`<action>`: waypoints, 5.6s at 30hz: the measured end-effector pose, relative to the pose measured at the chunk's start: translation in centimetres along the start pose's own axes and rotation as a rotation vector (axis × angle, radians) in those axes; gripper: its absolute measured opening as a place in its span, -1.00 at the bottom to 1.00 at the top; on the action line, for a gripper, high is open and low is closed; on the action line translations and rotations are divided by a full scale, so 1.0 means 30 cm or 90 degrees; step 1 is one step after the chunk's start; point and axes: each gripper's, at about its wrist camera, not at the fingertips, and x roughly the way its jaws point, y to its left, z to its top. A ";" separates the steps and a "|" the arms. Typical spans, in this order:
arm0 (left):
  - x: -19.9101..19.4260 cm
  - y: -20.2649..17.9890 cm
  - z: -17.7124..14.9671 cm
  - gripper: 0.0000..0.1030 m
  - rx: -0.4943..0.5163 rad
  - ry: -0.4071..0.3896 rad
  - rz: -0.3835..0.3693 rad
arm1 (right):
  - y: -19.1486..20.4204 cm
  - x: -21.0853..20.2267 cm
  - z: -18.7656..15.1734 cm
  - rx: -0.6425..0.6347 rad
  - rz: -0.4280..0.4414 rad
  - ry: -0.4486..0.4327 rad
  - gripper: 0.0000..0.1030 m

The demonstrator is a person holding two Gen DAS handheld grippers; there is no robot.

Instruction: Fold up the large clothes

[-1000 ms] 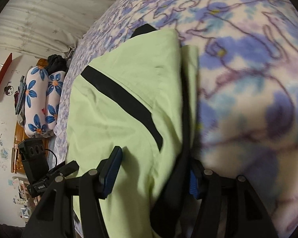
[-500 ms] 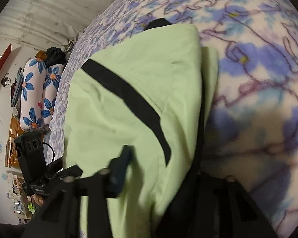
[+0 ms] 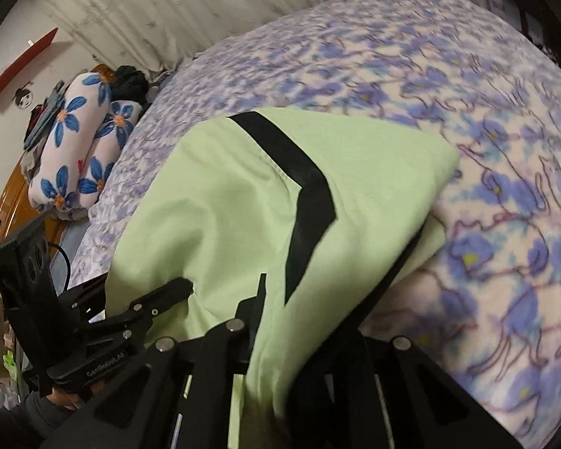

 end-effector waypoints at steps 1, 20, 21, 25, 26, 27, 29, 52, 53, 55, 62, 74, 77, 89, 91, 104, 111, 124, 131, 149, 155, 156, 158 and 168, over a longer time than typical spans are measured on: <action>-0.032 0.032 -0.004 -0.34 -0.001 -0.006 0.004 | 0.026 0.000 0.002 0.000 0.009 -0.004 -0.80; -0.155 0.819 0.228 -0.34 -0.025 -0.084 0.117 | 0.508 0.472 0.369 -0.027 0.148 -0.065 -0.80; -0.133 0.866 0.263 -0.34 -0.027 -0.086 0.120 | 0.519 0.499 0.397 -0.030 0.149 -0.067 -0.80; -0.046 1.033 0.388 -0.34 -0.023 -0.096 0.127 | 0.565 0.654 0.566 -0.035 0.154 -0.081 -0.80; -0.021 1.071 0.417 -0.34 -0.021 -0.098 0.128 | 0.573 0.687 0.600 -0.039 0.154 -0.084 -0.80; 0.008 1.120 0.449 -0.34 -0.024 -0.099 0.127 | 0.582 0.728 0.640 -0.044 0.150 -0.089 -0.80; 0.066 1.195 0.498 -0.34 -0.029 -0.097 0.120 | 0.583 0.798 0.700 -0.043 0.148 -0.093 -0.80; 0.347 1.432 0.480 0.36 -0.028 -0.150 0.257 | 0.704 1.025 0.820 -0.227 0.027 -0.185 -0.79; 0.338 1.439 0.478 0.39 -0.036 -0.155 0.261 | 0.694 1.028 0.822 -0.218 0.031 -0.186 -0.79; 0.341 1.476 0.477 0.45 -0.070 -0.141 0.236 | 0.627 1.077 0.829 -0.163 0.012 -0.145 -0.76; 0.265 1.478 0.478 0.51 -0.055 -0.097 0.264 | 0.468 1.001 0.787 -0.057 -0.010 -0.113 0.02; 0.216 1.305 0.431 -0.54 -0.093 -0.063 0.173 | 0.676 0.882 0.690 -0.170 -0.077 -0.178 -0.34; 0.273 1.288 0.401 -0.55 -0.094 -0.037 0.196 | 0.631 0.995 0.676 -0.158 -0.122 -0.109 -0.81; 0.183 1.206 0.350 -0.08 -0.123 -0.026 0.206 | 0.513 0.849 0.585 -0.081 -0.094 -0.074 -0.98; 0.132 1.158 0.342 0.02 -0.127 -0.035 0.195 | 0.517 0.796 0.563 -0.083 -0.090 -0.074 -0.98; -0.199 0.789 0.250 0.98 -0.123 -0.076 0.183 | 0.500 0.386 0.335 -0.072 -0.114 -0.084 -0.92; -0.296 0.583 0.093 0.98 -0.170 -0.081 0.149 | 0.461 0.233 0.133 -0.066 -0.137 -0.094 -0.32; -0.453 0.295 -0.198 0.98 -0.202 -0.057 0.171 | 0.374 0.014 -0.210 -0.021 -0.169 -0.069 -0.07; -0.536 0.170 -0.264 0.98 -0.171 -0.071 0.179 | 0.423 -0.087 -0.301 -0.028 -0.154 -0.086 0.02; -0.606 0.087 -0.304 0.98 -0.155 -0.083 0.184 | 0.475 -0.185 -0.375 -0.040 -0.163 -0.136 0.16; -0.603 0.074 -0.311 0.98 -0.151 -0.083 0.182 | 0.465 -0.193 -0.390 -0.026 -0.163 -0.141 0.16; -0.603 0.074 -0.312 0.98 -0.151 -0.083 0.182 | 0.464 -0.194 -0.392 -0.024 -0.162 -0.141 0.16; -0.601 0.070 -0.312 0.98 -0.153 -0.084 0.181 | 0.462 -0.196 -0.398 -0.019 -0.160 -0.142 0.16; -0.597 0.068 -0.318 0.98 -0.150 -0.082 0.184 | 0.460 -0.197 -0.409 -0.017 -0.171 -0.144 0.16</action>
